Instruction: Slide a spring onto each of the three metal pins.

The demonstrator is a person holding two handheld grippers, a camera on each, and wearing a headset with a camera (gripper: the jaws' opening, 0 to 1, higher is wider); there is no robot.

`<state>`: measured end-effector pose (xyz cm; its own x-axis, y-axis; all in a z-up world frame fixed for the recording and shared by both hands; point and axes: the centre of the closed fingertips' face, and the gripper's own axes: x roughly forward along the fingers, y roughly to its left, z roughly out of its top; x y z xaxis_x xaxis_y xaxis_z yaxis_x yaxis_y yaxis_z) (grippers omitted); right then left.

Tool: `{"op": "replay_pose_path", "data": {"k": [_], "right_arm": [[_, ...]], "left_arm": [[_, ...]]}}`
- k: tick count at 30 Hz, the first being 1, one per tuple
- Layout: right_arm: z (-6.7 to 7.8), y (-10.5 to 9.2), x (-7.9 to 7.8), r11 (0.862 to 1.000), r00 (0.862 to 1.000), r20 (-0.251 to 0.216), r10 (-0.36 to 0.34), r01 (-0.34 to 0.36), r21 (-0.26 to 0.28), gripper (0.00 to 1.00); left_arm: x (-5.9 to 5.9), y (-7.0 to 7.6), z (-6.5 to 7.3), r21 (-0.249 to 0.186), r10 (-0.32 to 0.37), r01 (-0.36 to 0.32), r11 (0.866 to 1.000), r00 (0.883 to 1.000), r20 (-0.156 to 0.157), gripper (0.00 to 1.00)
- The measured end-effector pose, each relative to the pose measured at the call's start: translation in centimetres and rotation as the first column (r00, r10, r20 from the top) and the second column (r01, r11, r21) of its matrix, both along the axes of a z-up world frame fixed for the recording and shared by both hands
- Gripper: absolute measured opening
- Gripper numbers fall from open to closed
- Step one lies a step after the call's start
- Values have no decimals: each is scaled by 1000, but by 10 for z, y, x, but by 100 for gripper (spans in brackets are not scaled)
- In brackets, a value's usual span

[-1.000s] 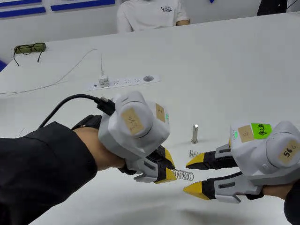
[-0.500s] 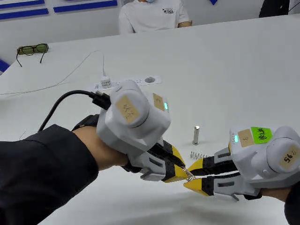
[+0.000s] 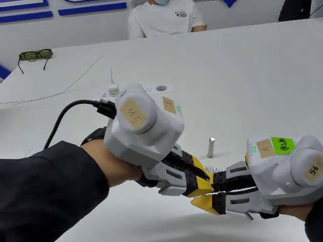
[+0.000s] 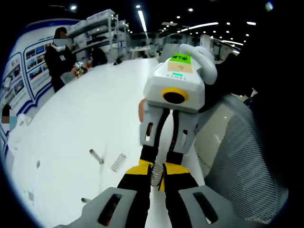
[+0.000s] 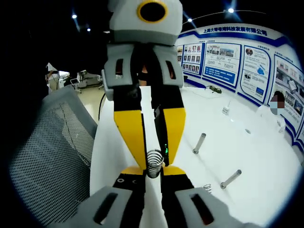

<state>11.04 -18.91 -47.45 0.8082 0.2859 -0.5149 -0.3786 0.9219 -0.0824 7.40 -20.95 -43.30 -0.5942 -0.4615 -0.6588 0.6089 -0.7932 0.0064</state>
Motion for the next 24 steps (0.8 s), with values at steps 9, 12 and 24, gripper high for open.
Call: {"op": "replay_pose_path", "data": {"k": [9, 12, 24], "right_arm": [[5, -21, -3, 996, 996, -3, -88, 88, 23, 27], [5, -30, -6, 992, 992, -9, -128, 128, 16, 33], [9, -59, -14, 969, 969, 2, -246, 245, 41, 56]], "left_arm": [[22, -2, -1, -4, 41, -41, 999, 999, 28, 9], [34, -6, 1, -5, 71, -71, 997, 997, 28, 9], [77, -26, 17, -40, 202, -203, 978, 979, -12, 9]]}}
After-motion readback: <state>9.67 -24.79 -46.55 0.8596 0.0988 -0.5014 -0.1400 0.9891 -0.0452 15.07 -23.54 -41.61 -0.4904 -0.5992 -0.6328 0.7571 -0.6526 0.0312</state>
